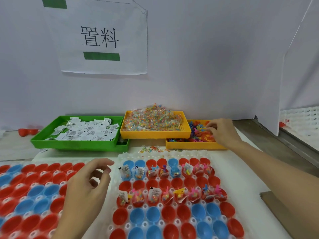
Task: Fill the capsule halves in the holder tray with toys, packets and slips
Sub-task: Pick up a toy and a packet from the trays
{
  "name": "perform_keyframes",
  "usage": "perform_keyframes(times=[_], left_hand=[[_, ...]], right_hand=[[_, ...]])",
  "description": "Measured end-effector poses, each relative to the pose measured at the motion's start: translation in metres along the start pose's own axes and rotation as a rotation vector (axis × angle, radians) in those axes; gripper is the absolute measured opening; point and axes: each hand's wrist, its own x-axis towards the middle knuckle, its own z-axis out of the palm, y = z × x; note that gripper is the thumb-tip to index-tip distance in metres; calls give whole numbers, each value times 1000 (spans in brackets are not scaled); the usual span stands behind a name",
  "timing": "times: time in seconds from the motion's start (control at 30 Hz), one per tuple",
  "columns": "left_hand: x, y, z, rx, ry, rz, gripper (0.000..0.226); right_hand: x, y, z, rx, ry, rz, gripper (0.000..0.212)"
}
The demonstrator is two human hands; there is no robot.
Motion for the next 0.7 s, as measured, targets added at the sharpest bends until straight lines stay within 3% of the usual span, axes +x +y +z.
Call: perform_keyframes(times=[0.47,0.7], left_hand=[[0,4,0,-1,13,2,36],[1,3,0,4,9,1,36]], right_hand=[[-3,-5,11,-37,5,107,15],[-6,-12,9,-18,-40,112,37]])
